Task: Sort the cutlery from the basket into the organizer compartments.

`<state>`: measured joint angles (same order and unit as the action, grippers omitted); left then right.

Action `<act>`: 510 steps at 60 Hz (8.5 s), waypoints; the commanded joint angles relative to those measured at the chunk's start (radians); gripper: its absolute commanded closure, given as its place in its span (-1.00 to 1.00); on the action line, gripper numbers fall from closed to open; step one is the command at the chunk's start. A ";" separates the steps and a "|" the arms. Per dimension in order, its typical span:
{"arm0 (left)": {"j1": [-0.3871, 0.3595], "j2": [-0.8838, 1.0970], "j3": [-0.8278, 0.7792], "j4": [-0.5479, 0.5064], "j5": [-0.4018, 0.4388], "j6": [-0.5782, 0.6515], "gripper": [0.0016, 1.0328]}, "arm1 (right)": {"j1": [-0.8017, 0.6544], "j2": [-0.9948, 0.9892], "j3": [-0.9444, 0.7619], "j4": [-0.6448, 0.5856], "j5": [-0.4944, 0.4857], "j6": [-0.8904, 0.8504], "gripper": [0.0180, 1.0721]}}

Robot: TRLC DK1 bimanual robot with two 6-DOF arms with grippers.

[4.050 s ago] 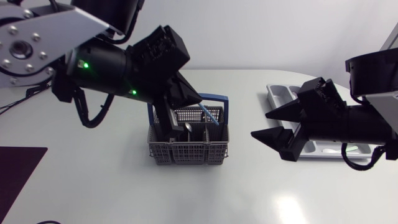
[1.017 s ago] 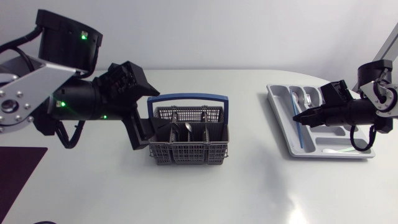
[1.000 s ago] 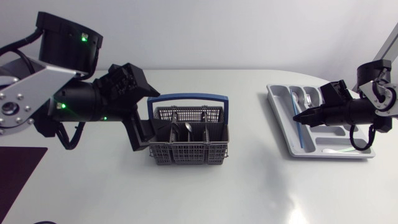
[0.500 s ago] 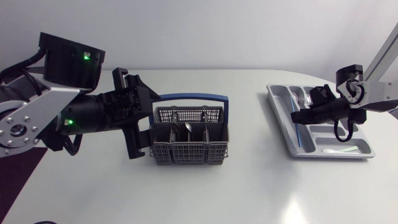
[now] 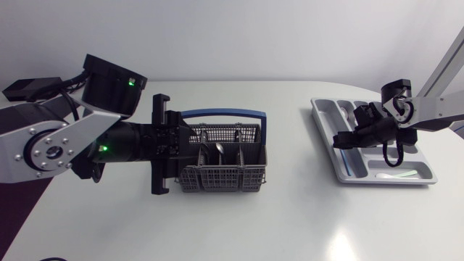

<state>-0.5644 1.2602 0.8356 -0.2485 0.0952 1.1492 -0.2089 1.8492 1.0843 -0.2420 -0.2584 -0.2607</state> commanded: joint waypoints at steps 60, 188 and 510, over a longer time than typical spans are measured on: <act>0.024 0.312 0.151 0.087 -0.051 0.170 0.43 | 0.522 -0.760 -0.362 -0.082 0.036 0.018 -0.66; -0.078 0.355 0.177 0.037 -0.380 0.382 0.47 | 0.529 -0.817 -0.425 -0.083 0.024 -0.011 -0.69; -0.259 0.269 0.602 -0.271 -0.193 -0.585 -0.63 | 0.312 -0.918 -0.446 -0.283 -0.315 -0.376 0.89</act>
<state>-0.8474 1.5524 1.4445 -0.5266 -0.0891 0.5331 0.1684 0.8948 0.6312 -0.5060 -0.5446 -0.5552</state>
